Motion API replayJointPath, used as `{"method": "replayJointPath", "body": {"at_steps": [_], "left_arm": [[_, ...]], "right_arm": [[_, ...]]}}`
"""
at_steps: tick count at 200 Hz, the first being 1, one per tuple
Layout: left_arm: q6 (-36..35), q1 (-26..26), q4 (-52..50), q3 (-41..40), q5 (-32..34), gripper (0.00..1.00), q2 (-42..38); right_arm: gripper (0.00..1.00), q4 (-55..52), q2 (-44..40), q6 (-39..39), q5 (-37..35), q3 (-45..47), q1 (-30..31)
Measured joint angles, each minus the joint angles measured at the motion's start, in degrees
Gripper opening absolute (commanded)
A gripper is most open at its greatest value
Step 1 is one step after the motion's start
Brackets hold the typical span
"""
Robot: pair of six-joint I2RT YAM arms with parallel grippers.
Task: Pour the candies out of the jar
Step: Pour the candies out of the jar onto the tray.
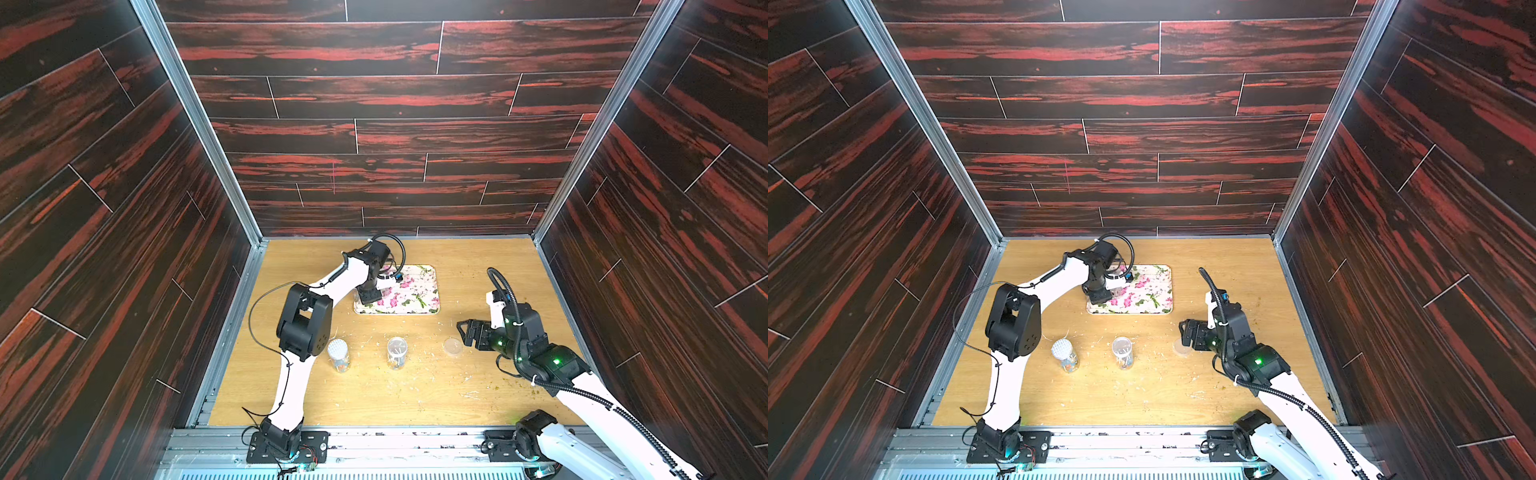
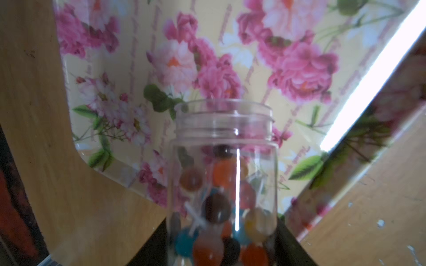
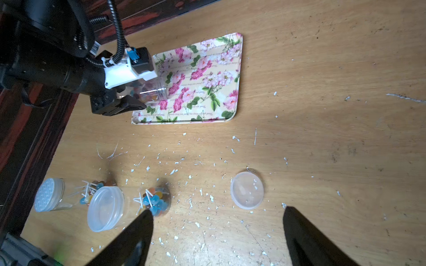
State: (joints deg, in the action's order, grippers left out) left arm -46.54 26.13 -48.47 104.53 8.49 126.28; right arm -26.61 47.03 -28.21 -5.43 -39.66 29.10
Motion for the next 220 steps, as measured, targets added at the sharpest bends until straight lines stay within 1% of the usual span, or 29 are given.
{"method": "replayJointPath", "body": {"at_steps": [46, 138, 198, 220], "left_arm": [[-2.0, 0.9, -1.0, 0.6, 4.0, 0.38, 0.1], [-4.3, 2.2, -1.7, 2.9, 8.8, 0.38, 0.1], [-7.3, 4.4, -1.0, 2.1, 13.7, 0.38, 0.1], [-9.1, 5.1, 0.7, -0.3, 15.6, 0.38, -0.7]], "right_arm": [[0.91, 0.9, 0.4, 0.0, 1.7, 1.1, 0.0], [0.91, 1.0, 0.5, 0.0, 2.0, 1.2, 0.0], [0.91, 0.9, 0.5, 0.7, 2.3, 1.2, -0.2], [0.91, 0.5, 0.5, 1.1, 2.7, 1.2, -0.2]]}}
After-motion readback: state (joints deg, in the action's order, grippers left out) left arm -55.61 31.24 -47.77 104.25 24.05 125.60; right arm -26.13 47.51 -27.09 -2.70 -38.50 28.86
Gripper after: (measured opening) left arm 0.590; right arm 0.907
